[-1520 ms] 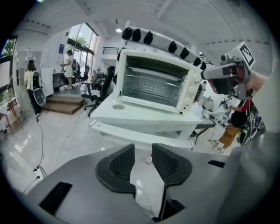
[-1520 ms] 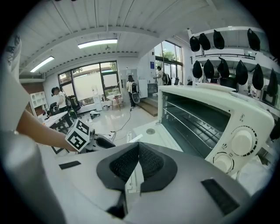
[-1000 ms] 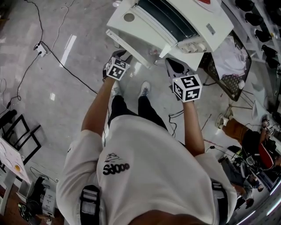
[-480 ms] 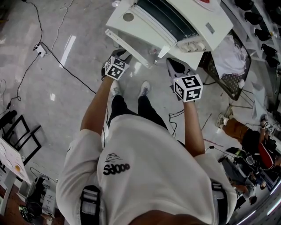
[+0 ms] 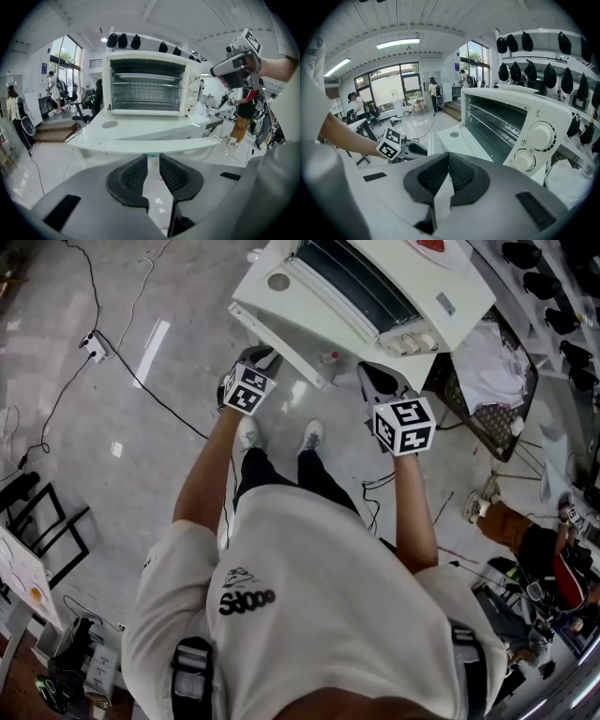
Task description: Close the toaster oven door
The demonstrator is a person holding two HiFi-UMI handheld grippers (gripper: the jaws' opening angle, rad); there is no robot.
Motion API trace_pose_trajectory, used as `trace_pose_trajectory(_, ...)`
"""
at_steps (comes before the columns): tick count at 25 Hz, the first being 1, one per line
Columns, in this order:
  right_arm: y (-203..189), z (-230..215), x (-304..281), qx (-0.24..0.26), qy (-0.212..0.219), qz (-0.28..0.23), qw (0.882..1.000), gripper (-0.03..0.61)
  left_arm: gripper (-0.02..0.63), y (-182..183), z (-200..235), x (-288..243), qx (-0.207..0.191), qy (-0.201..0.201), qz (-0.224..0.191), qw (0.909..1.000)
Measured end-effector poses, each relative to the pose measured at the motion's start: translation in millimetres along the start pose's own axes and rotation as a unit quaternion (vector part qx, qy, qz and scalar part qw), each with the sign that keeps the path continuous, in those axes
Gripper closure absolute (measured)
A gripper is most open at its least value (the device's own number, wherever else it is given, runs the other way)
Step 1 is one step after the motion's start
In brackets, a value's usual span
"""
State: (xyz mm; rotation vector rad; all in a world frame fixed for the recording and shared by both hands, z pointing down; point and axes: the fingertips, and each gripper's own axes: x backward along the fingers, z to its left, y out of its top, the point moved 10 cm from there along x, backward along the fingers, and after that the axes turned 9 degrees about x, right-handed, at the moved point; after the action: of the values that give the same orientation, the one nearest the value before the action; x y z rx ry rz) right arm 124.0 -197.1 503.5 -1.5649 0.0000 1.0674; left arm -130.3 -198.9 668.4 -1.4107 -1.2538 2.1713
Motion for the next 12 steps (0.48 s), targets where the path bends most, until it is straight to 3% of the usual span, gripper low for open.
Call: trace_pose_trajectory(12,7,-2,14,0.0,-0.003,-0.014,1.0,0.569,0.531,44,-6,16,0.004,0.02,-0.062,0.9979)
